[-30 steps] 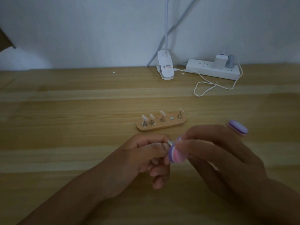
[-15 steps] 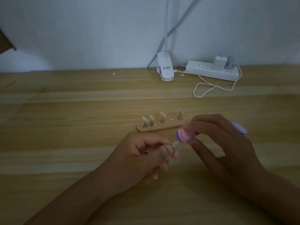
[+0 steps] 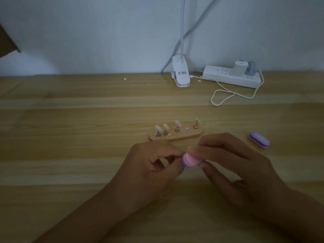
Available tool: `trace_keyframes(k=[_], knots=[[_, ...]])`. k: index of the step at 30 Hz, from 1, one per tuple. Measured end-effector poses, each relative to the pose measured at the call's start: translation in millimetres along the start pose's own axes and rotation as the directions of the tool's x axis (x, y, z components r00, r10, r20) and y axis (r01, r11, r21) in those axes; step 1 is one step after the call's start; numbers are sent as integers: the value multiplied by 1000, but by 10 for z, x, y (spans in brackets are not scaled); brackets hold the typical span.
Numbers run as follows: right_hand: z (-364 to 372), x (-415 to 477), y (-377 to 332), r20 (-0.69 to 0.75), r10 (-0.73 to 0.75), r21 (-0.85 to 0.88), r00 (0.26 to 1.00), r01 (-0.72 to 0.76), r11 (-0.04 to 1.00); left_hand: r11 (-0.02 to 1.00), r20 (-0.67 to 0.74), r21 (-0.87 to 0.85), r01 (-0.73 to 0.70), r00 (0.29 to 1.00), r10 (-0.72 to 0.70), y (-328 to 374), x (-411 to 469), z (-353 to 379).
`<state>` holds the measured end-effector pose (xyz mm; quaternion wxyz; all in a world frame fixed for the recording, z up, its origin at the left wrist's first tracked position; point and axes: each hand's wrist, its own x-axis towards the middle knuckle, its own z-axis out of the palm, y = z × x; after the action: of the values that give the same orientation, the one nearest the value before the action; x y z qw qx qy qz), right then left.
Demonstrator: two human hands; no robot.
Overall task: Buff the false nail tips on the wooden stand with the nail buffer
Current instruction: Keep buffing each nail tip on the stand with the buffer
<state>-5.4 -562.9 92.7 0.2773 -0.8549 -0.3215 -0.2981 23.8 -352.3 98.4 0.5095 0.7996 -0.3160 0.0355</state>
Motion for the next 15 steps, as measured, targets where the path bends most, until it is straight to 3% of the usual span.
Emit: trace_keyframes(k=[4, 7, 12, 15], knots=[[-35, 59, 34, -24, 29, -128, 999, -32, 991, 999, -12, 30, -26, 1000, 26, -11, -5, -3], [-4, 18, -11, -9, 27, -37, 1000, -27, 999, 999, -23, 47, -25, 999, 26, -18, 6, -18], [-39, 58, 41, -60, 70, -146, 996, -78, 986, 999, -13, 28, -26, 1000, 26, 1, 10, 4], [-8, 29, -12, -63, 30, -92, 998, -36, 995, 999, -17, 21, -34, 999, 35, -1, 17, -4]])
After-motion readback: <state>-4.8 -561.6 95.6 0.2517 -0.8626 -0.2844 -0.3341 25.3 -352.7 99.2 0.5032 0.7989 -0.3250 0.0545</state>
